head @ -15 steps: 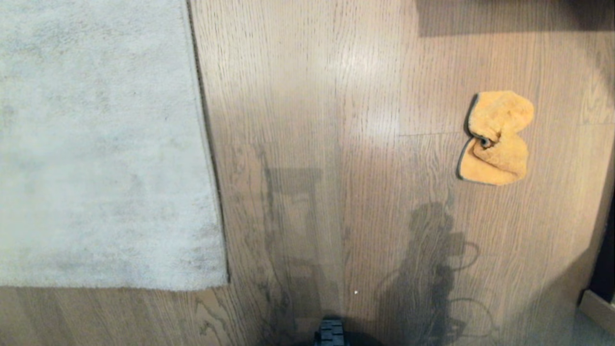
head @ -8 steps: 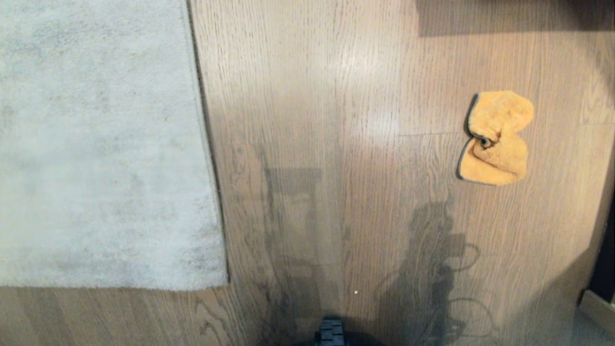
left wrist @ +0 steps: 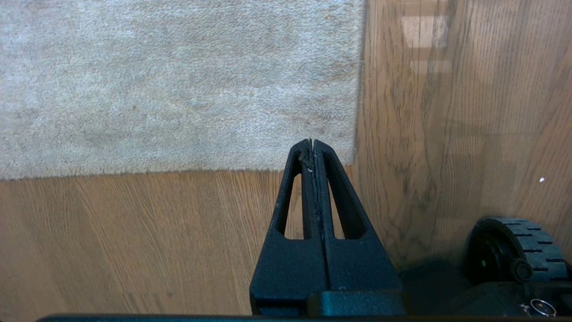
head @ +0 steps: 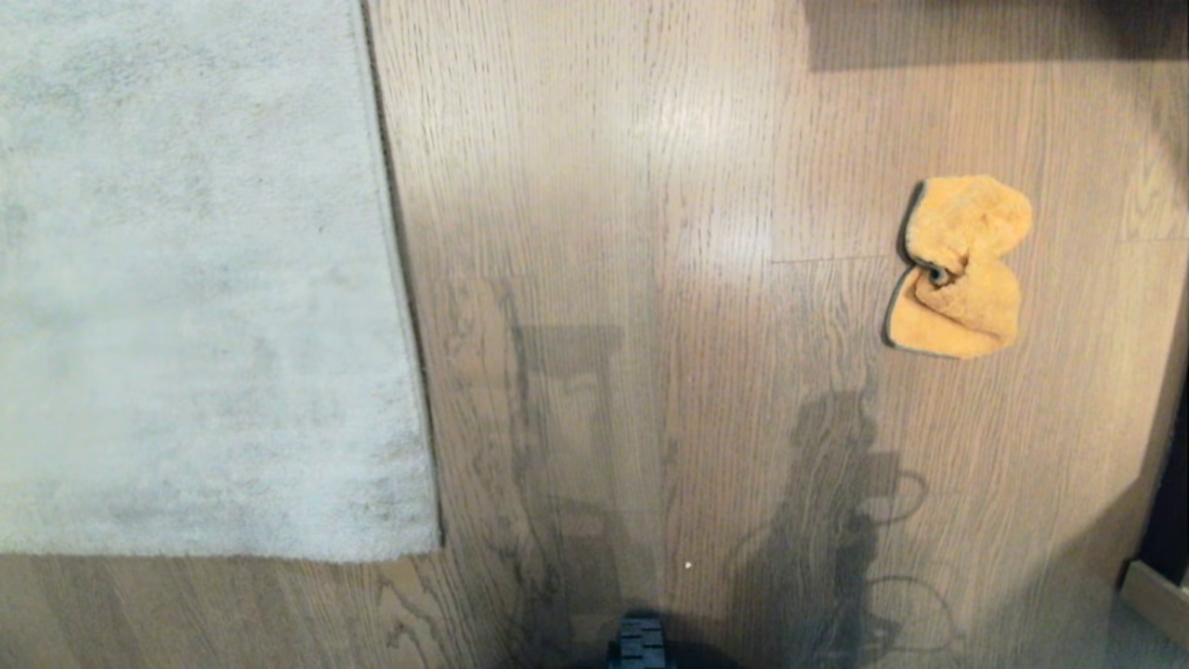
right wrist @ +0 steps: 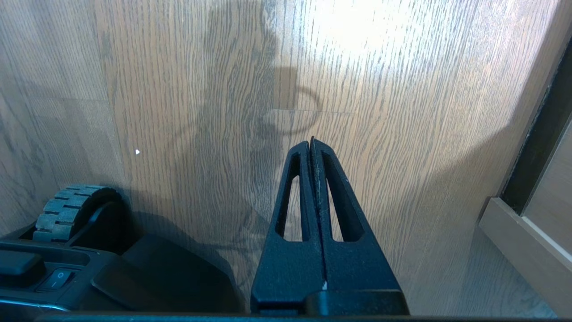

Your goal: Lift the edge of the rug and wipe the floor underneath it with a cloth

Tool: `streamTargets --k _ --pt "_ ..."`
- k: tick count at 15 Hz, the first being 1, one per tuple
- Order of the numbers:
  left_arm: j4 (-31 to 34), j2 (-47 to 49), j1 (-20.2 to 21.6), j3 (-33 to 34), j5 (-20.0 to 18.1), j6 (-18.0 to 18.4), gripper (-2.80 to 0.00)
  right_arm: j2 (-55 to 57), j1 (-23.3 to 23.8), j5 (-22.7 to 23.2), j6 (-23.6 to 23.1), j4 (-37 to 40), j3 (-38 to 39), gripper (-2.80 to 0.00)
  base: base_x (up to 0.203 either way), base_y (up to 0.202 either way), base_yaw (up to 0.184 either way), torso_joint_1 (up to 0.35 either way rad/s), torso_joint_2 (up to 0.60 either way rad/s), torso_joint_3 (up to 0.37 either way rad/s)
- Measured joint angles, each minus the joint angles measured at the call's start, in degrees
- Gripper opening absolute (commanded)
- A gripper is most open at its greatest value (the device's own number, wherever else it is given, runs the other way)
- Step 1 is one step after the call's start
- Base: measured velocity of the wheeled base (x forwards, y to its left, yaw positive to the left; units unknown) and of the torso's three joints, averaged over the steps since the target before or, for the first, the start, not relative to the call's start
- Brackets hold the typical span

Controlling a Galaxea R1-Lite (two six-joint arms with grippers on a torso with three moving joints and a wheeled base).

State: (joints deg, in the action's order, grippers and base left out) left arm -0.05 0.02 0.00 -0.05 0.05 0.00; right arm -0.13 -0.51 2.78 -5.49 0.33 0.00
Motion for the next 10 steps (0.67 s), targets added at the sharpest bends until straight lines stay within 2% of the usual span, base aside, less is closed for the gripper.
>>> streamTargets --k 10 --pt "0.0 0.0 0.0 0.0 0.0 0.0 -2.8 0.0 0.0 0.0 0.0 0.0 0.0 -2.8 0.0 0.0 0.0 0.0 0.0 0.0"
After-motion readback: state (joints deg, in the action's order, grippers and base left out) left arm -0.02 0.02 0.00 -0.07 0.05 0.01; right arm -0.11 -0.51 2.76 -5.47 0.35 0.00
